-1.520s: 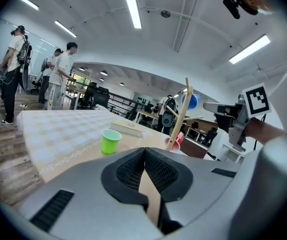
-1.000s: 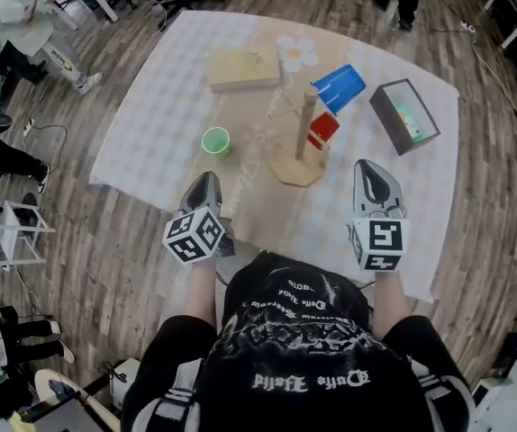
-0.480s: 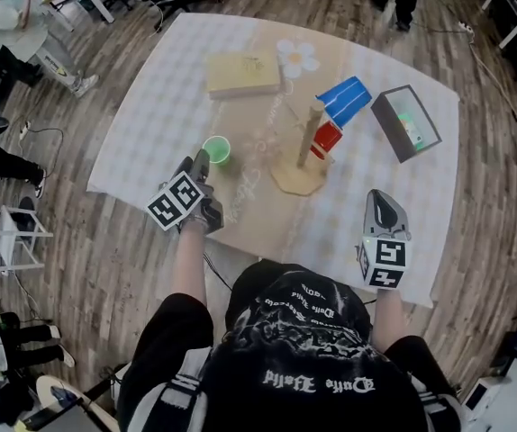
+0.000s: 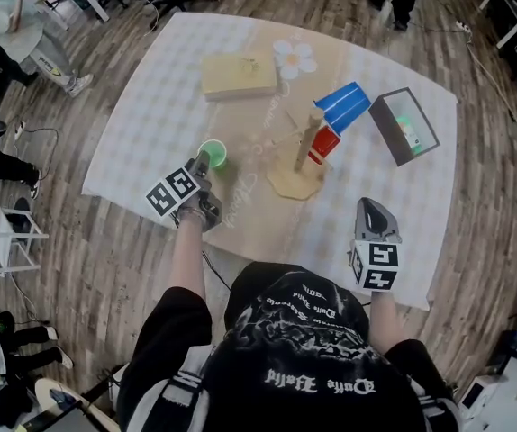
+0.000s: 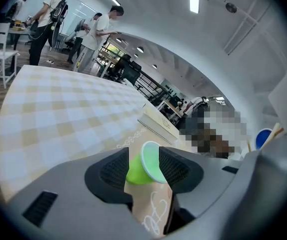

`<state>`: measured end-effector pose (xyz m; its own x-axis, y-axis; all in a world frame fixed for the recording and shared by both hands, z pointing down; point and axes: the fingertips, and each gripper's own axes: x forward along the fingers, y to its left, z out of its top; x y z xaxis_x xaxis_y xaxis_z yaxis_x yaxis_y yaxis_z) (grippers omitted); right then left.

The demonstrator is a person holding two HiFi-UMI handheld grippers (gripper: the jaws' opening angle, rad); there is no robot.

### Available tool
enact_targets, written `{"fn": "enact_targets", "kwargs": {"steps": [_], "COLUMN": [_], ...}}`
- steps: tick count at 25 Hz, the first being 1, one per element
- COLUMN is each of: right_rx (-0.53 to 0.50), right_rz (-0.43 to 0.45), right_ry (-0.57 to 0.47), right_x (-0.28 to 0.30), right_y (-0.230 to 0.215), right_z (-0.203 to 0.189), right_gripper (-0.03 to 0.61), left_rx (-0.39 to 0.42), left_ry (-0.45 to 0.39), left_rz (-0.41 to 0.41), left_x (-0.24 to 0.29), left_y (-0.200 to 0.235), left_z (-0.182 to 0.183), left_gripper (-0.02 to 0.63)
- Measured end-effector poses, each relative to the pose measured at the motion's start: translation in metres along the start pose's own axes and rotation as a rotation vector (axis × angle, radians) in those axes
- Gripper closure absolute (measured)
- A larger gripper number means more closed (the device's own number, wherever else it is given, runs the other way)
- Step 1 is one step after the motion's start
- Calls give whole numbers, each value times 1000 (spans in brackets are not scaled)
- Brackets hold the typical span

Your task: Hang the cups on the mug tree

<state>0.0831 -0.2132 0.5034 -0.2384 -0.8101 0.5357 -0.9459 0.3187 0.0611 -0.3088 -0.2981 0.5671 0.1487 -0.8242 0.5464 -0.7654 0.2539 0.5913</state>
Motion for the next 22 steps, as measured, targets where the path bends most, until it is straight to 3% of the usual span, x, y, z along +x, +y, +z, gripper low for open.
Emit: {"fn": "enact_targets", "kwargs": {"steps": [2, 9, 13, 19, 22], "right_rx": [10, 36, 42, 49, 97], "right_rz": [-6, -34, -34, -29, -12], "right_ry": [4, 10, 17, 27, 22], "right_x": [0, 0, 0, -4, -4], "right_y": [-3, -15, -18, -17, -16], "right_z": [-1, -3, -8, -17, -19], "right_gripper": [569, 569, 569, 569, 569], "left_rx": [4, 41, 93, 74, 144], "left_ry": [23, 16, 28, -7, -36], "left_rz": [13, 43, 44, -21, -38], "left_x": [2, 5, 8, 2, 0], "left_y": [1, -4, -12, -32, -54], "left_z": [-3, 0, 0, 3, 10], "left_gripper": [424, 561, 570, 572, 572]}}
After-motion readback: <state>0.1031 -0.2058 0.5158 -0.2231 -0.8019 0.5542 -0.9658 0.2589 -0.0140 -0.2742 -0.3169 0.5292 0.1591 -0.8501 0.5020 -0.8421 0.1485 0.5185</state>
